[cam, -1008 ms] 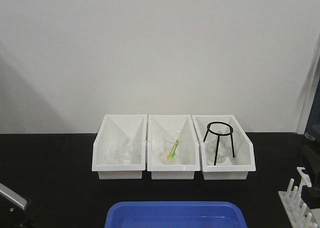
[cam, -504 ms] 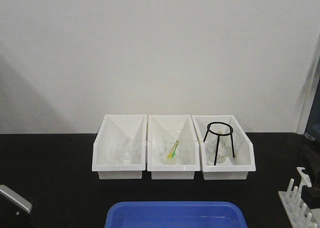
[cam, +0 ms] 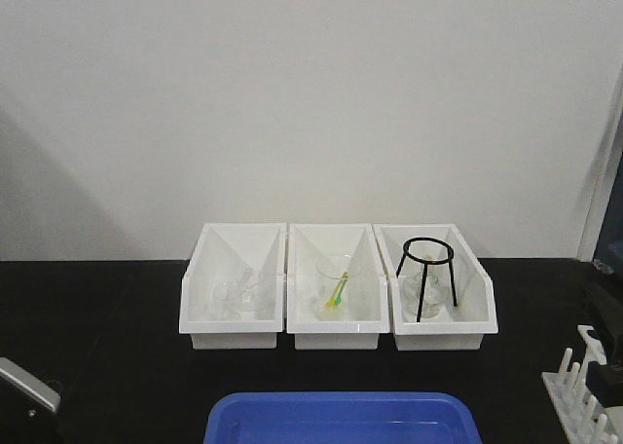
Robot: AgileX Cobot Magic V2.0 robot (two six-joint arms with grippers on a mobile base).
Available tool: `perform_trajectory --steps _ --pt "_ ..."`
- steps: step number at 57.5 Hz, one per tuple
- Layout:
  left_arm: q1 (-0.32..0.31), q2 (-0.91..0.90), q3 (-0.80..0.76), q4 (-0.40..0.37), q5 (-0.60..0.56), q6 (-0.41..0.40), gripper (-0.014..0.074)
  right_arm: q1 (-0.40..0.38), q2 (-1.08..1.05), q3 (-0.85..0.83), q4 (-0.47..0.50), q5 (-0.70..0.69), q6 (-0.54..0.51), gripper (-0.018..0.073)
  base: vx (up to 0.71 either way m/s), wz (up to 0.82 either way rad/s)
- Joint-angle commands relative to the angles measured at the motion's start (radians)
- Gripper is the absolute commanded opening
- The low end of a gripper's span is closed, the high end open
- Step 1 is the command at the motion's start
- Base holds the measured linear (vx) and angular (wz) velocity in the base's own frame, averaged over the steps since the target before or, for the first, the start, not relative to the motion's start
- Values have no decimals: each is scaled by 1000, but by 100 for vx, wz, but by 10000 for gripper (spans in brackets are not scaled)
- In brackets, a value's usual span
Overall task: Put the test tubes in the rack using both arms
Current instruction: 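Grasp the glass test tube with the left gripper and lift it out, then carry the held test tube toward the right gripper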
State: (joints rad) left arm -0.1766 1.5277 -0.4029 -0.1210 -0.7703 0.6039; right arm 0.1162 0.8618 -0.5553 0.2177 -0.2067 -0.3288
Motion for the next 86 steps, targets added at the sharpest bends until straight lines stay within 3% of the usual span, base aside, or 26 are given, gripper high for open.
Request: perform_trajectory --steps 1,12,18,23,31,41,49,63,75,86 --pt "-1 -78 -29 -8 -93 -12 -22 1 -4 -31 -10 -71 -10 498 0 0" --pt "-1 -225 -36 -6 -55 -14 -22 1 -4 -31 -9 -69 -10 498 0 0" --pt "-1 -311 -85 -6 65 -15 -22 1 -4 -31 -9 -58 -10 498 0 0" --pt "-1 -377 -160 -6 236 -30 -22 1 -4 -31 -9 -41 -10 498 0 0" --pt "-3 -419 -325 -4 468 -161 -22 1 -4 -31 -9 1 -10 498 0 0" --pt "-43 -417 -486 -3 605 -332 -22 2 -2 -31 -4 53 11 498 0 0" --pt "-128 -406 -556 -3 616 -374 -22 53 -1 -31 -7 73 42 498 0 0" --pt "-319 -363 -587 -3 617 -461 -22 282 -1 -31 -28 81 54 498 0 0" --pt "-493 -334 -587 -3 618 -481 -22 466 -1 -31 -26 61 89 498 0 0" --pt "-633 -315 -587 -3 601 -481 -22 567 -1 -31 -26 56 90 498 0 0"
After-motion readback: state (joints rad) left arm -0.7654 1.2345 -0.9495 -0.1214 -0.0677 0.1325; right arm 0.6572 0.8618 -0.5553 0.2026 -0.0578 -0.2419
